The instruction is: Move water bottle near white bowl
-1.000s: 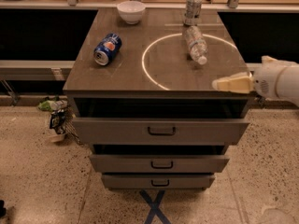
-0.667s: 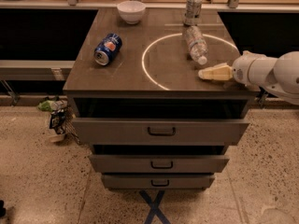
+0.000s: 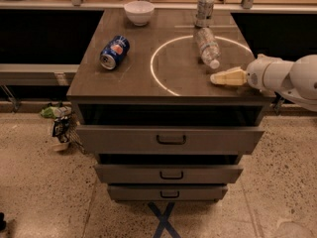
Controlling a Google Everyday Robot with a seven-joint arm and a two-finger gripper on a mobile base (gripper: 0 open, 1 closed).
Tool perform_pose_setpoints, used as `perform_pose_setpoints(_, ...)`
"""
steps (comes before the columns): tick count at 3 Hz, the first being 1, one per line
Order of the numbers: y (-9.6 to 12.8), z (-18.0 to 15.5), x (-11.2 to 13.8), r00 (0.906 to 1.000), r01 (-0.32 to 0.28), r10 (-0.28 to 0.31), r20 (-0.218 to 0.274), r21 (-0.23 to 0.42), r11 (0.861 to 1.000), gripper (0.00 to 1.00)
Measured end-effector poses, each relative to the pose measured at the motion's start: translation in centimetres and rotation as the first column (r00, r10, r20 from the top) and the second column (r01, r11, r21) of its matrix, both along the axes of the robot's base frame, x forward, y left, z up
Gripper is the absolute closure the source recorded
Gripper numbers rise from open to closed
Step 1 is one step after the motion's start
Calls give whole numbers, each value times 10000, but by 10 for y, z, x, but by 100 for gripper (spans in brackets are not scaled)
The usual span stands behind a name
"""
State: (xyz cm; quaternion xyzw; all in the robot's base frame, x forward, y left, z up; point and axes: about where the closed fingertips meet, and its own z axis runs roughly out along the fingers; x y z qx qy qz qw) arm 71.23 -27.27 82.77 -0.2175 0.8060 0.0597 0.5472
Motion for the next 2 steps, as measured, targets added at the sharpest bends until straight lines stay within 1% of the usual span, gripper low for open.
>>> perform_pose_setpoints(1,0,0,0,10000,0,0,1,0,10000,0)
perform_pose_setpoints(2,13,30,-6,9979,-52,56,642,-72,10000,0)
